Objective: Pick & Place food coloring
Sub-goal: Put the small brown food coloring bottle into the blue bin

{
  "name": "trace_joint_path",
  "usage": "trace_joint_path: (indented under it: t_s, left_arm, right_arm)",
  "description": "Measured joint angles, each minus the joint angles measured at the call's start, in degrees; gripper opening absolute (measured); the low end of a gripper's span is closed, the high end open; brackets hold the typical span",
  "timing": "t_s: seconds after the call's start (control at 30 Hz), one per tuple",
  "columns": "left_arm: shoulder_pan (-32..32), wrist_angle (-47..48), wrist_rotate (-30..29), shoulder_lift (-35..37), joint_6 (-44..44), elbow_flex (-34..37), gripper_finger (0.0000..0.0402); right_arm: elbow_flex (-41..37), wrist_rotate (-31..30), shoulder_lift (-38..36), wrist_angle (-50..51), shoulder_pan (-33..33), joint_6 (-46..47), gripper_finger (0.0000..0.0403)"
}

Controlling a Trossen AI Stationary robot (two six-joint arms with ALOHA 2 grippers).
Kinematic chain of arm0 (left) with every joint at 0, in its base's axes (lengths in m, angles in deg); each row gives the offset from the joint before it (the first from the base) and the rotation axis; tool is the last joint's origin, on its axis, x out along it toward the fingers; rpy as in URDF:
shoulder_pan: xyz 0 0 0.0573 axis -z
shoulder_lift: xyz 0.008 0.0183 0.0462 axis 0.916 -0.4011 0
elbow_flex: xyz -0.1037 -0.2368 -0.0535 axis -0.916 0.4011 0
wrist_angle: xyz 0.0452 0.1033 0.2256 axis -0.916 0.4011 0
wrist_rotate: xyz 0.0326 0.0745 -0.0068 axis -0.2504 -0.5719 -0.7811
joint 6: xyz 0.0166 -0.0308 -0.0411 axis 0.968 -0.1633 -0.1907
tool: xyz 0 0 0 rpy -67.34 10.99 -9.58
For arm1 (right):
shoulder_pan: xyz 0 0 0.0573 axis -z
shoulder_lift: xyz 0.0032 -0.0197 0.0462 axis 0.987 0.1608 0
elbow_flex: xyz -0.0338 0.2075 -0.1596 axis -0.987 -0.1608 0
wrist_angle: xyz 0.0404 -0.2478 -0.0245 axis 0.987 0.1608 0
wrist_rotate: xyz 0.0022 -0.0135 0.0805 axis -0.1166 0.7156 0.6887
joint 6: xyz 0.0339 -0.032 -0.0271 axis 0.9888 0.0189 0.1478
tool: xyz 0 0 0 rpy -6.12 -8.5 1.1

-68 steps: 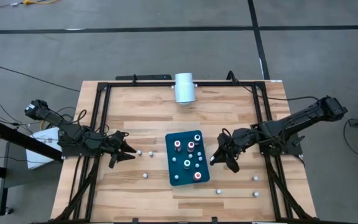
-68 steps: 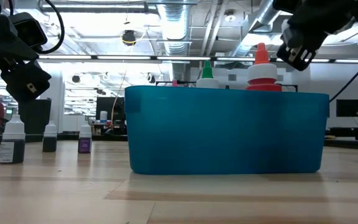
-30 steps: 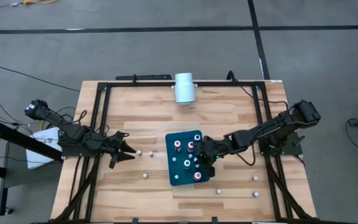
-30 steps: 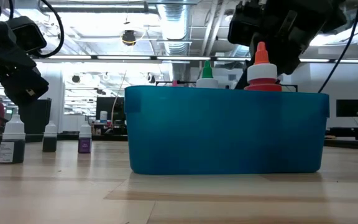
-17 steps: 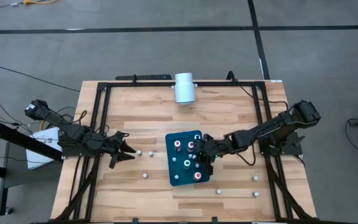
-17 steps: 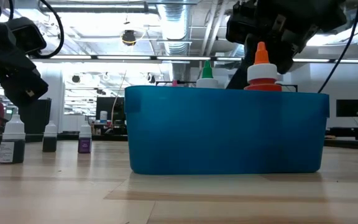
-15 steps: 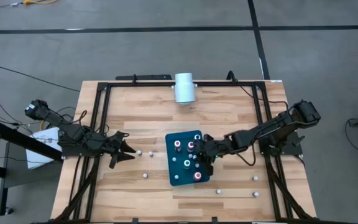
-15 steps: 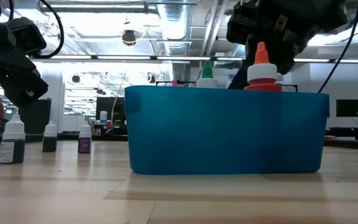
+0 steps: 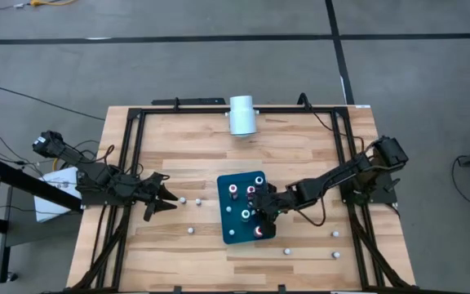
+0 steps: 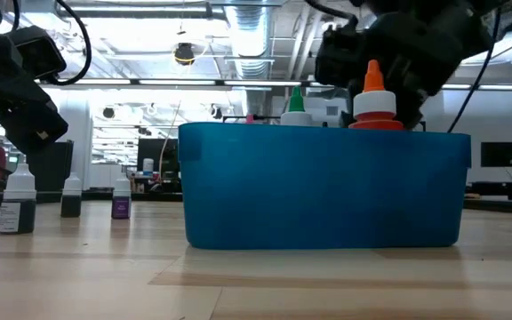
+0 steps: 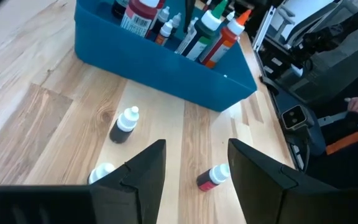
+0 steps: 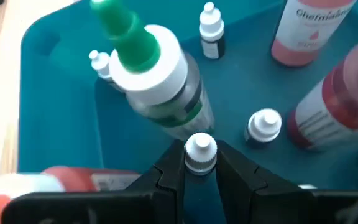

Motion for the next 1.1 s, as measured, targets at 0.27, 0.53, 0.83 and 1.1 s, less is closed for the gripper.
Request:
trace_joint_path:
  t_s: [0.27, 0.53, 0.83, 1.1]
  left_arm:
    - [0.01, 0.50, 0.00, -0.04, -0.09, -0.01, 0.0165]
    - [0.01, 0.58, -0.01, -0.04, -0.09, -0.01, 0.0165]
    - [-0.01, 0.59, -0.02, -0.04, -0.15, -0.01, 0.0165]
    - [-0.01, 0.58, -0.02, -0.04, -0.17, 0.00, 0.0165]
  right_arm:
    - [1.48, -0.04, 1.24, 0.98, 0.15, 0.04, 0.0062]
    - [1.50, 0.11, 1.18, 1.73, 0.90, 1.97, 0.0062]
    - [1.50, 0.22, 1.18, 1.84, 1.66, 2.01, 0.0062]
    - [1.53, 0.26, 1.18, 1.92, 1.66, 2.03, 0.0062]
